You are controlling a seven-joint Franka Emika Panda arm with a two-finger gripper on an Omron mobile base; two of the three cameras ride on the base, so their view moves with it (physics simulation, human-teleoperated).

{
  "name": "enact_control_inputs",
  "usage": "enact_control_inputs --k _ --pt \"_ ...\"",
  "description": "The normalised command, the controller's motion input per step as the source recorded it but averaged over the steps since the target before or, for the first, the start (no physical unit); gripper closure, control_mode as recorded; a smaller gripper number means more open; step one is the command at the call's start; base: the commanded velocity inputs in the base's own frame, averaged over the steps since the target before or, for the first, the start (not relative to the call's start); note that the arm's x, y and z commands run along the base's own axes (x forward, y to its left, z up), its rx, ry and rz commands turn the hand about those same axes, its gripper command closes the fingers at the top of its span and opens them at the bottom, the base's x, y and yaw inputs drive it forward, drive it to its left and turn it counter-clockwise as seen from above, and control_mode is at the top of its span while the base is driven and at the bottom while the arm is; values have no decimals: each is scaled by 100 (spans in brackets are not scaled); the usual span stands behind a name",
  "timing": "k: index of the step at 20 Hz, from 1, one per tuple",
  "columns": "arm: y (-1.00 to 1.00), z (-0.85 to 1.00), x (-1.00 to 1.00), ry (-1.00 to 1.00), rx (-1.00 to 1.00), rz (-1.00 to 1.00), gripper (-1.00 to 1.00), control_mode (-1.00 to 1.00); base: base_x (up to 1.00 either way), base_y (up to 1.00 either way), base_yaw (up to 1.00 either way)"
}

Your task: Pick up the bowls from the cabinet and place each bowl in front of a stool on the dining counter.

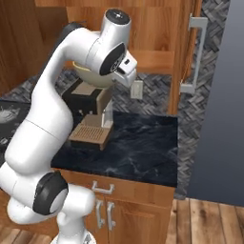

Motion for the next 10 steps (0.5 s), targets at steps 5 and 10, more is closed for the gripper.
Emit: enact_control_inputs --k 5,10 --pt "0 0 0 0 0 0 100 100 -99 25 43" --pt "0 0 0 0 0 0 100 100 -65 18 72"
